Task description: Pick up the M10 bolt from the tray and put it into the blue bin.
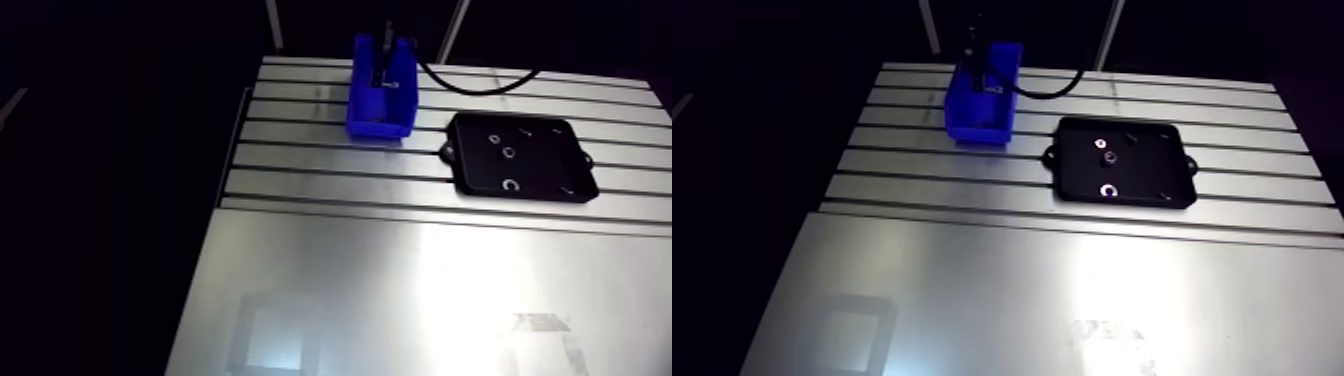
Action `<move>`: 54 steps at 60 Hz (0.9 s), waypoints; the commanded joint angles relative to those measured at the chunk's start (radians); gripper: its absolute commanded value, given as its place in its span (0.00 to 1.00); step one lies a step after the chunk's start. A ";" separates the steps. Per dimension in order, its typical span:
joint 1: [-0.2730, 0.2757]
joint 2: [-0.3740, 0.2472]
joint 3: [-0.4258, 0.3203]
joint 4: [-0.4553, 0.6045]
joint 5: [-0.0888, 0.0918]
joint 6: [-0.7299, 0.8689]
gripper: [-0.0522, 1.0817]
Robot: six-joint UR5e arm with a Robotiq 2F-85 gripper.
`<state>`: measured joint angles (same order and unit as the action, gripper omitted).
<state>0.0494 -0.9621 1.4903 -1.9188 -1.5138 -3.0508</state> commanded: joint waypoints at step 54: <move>0.017 -0.064 -0.013 0.021 -0.033 0.060 0.05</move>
<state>0.0596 -0.9509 1.4857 -1.9307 -1.5292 -3.0041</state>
